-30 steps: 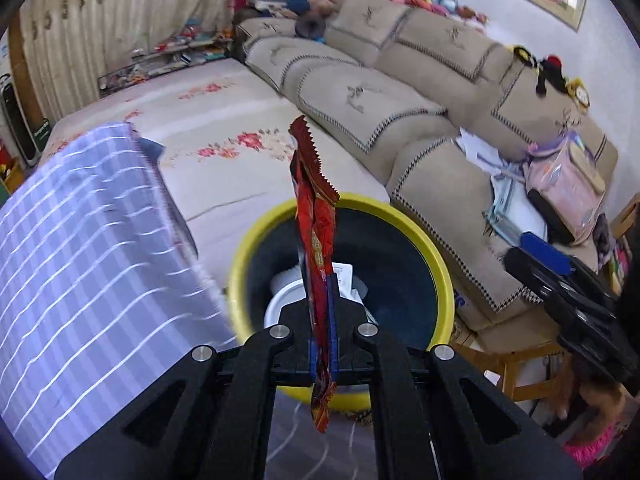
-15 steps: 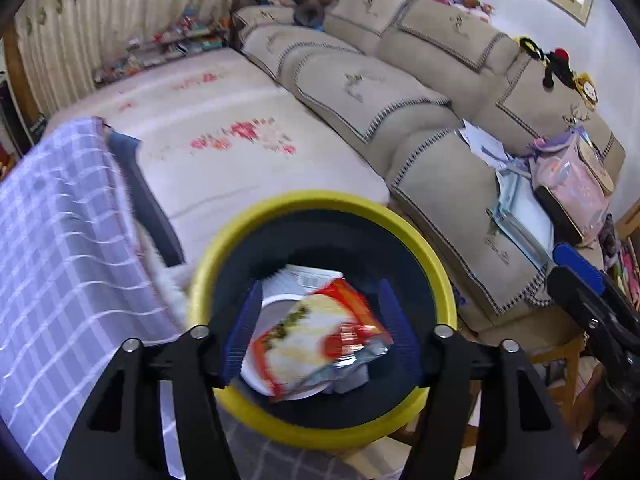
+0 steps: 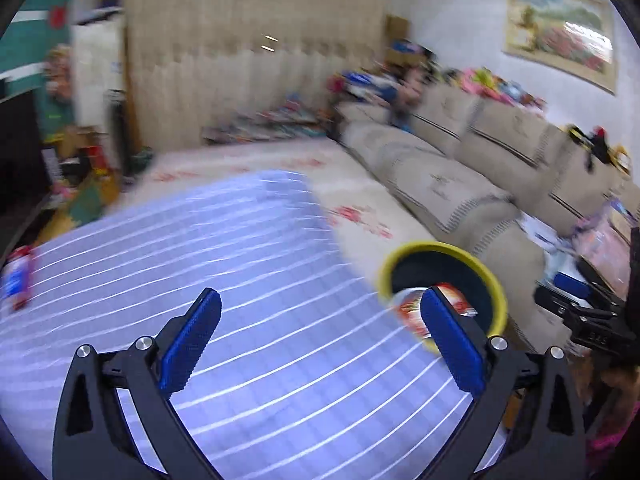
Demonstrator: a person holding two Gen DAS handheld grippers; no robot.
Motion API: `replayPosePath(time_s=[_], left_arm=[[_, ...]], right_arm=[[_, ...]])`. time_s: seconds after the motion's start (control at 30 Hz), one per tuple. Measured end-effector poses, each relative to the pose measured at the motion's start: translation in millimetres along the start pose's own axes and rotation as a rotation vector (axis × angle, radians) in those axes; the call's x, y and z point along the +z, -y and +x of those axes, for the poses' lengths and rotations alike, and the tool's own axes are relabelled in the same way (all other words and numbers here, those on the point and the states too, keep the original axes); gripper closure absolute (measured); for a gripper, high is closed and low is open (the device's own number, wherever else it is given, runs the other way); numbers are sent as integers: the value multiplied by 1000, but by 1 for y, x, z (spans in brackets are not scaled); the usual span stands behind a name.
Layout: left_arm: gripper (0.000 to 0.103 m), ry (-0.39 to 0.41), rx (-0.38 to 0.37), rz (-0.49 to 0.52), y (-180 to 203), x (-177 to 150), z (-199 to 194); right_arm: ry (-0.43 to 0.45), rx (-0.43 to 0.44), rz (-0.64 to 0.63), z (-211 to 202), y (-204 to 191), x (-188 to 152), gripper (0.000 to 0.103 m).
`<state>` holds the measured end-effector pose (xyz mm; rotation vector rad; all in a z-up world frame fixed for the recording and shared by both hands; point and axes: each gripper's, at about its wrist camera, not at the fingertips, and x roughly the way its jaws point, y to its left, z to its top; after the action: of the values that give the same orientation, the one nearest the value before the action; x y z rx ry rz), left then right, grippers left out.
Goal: Collect trash
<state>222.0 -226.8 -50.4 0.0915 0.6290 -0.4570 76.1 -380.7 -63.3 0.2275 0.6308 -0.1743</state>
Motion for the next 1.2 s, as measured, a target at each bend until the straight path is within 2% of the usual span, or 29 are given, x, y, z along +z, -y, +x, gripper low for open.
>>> replayPosePath(time_s=[0.1,0.23,0.37,0.6,0.77,1.2], left_arm=[[5,18,124,-73,-41,-22,-46],[5,26,288,-118,-83,-54,-104],[5,57,345,-184,-110,-81,-157],[5,137,345,-239,-121,-105,-215],[5,151,335,-243,-114,-113,-234],[5,151,335,-234,-103,-107,-233]], right_arm=[[15,58,-40,-10,-33,-3,7],[45,125,-104,-29,-75,-1,7],[97,141,-159,-57,-108,0,7],[136,149,-191,-92,-131,-9,7],[171,120,-214,-109,-139,-18,7],[164,123,-219,-107,-142,-21,7]])
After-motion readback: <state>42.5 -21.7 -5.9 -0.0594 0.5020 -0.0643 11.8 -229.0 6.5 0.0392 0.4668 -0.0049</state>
